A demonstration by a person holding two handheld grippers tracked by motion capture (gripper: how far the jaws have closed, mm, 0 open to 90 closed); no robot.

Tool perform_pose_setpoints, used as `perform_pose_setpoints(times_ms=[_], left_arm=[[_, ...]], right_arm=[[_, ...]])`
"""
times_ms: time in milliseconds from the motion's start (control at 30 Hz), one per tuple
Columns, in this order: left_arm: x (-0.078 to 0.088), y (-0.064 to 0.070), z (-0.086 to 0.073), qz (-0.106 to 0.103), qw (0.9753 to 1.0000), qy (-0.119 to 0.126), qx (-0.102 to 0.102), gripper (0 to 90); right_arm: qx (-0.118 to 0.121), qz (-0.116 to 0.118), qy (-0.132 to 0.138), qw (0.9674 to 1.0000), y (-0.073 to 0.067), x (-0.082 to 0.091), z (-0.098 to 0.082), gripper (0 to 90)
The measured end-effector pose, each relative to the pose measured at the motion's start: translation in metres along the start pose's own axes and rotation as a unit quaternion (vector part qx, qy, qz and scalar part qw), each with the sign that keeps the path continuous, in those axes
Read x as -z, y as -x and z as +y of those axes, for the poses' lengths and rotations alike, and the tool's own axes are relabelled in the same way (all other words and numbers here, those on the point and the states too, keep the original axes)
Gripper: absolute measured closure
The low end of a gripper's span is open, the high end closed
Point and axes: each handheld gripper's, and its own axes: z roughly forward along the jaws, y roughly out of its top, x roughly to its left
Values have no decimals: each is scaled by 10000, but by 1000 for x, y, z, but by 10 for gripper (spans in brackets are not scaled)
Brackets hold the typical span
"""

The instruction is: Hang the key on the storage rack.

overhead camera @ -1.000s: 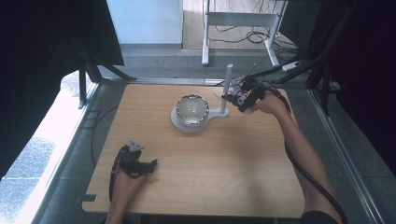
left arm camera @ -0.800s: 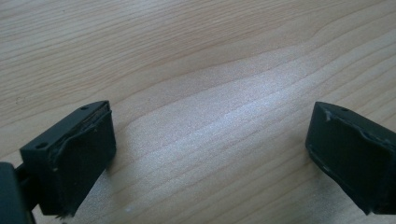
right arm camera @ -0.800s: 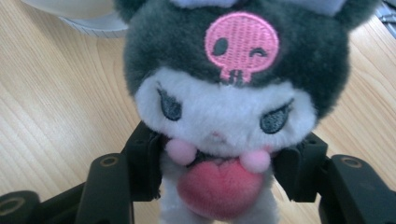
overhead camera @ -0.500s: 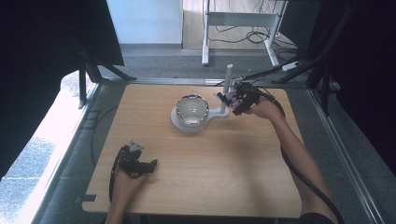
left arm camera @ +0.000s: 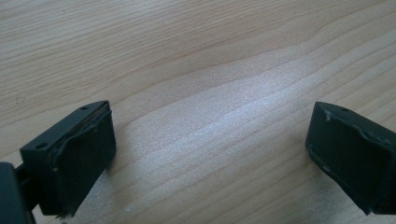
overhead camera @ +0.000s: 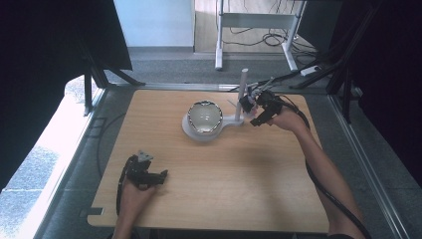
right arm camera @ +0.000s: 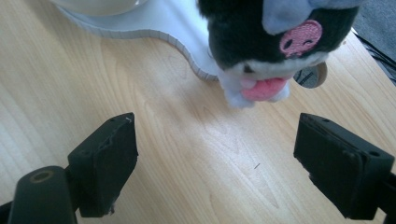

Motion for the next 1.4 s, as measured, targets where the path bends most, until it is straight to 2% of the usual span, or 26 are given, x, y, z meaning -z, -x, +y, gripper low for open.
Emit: perform_pose_setpoints(times_ms=[700, 1200, 1400], left_arm=[[0, 0, 0, 1, 10000, -9, -11, 14], [0, 0, 0, 1, 10000, -8, -7, 14], [0, 0, 0, 1, 10000, -9, -8, 14]], right_arm=[[-17, 194, 387, 9991, -17, 8, -27, 127], [-51, 149, 581, 9982, -27, 17, -47, 127], [-140, 168, 635, 9977, -34, 20, -55, 129]])
